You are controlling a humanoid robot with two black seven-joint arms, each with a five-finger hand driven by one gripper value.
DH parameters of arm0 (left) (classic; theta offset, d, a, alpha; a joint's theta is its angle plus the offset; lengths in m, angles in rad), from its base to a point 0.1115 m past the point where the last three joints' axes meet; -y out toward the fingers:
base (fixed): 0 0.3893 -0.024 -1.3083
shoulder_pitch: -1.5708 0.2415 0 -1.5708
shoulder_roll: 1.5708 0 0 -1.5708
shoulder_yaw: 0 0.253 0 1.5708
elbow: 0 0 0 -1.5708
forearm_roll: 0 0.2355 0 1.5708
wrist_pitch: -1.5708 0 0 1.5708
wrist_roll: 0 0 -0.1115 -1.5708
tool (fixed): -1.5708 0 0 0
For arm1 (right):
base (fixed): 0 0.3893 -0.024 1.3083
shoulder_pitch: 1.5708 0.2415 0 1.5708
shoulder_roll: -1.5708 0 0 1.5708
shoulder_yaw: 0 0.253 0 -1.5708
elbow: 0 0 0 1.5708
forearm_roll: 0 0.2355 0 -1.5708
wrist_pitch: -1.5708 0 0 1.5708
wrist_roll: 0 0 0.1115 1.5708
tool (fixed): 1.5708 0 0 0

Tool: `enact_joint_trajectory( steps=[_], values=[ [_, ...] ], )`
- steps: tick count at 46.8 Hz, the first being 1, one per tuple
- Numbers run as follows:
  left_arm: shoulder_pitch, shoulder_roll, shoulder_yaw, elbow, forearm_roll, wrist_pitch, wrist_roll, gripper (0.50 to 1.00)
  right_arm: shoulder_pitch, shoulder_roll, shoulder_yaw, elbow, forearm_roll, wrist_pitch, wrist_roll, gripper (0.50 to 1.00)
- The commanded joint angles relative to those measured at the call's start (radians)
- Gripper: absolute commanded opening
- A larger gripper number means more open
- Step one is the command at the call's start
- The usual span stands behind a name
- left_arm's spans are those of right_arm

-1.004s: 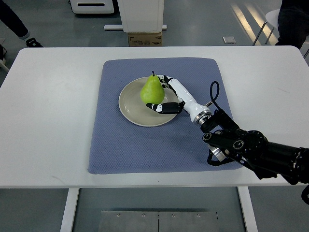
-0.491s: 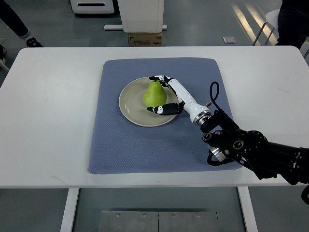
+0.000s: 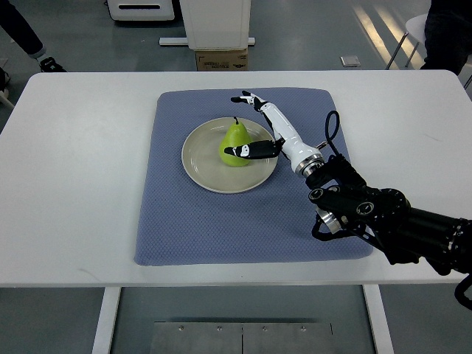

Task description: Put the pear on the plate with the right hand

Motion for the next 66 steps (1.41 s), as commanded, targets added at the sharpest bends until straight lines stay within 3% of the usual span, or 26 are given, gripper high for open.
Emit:
enact_joint_trajectory(
  steps=[1,15,29,36,48,66],
  values=[
    [0.0,0.0,0.0,0.0,0.0,0.0,0.0,1.0,-0.005,-0.009,0.036,-0.001,0.001,0.0,-0.001,1.0],
    [0.0,0.0,0.0,0.0,0.0,0.0,0.0,1.0,-0.025,-0.058,0.121,-0.096,0.004,0.0,0.0,1.0],
    [0.0,0.0,0.0,0.0,0.0,0.0,0.0,1.0,-0.066,-0.193,0.165,-0.127,0.024,0.009,0.036,1.0],
    [0.0,0.0,0.0,0.0,0.0,0.0,0.0,1.0,-0.092,-0.196,0.263,-0.128,0.106,0.092,0.026,1.0],
    [0.0,0.0,0.0,0.0,0.0,0.0,0.0,1.0,-0.117,-0.191,0.394,-0.186,0.274,0.262,-0.055,1.0],
    [-0.001,0.0,0.0,0.0,0.0,0.0,0.0,1.0,-0.149,-0.135,0.478,-0.317,0.329,0.368,-0.149,1.0]
  ],
)
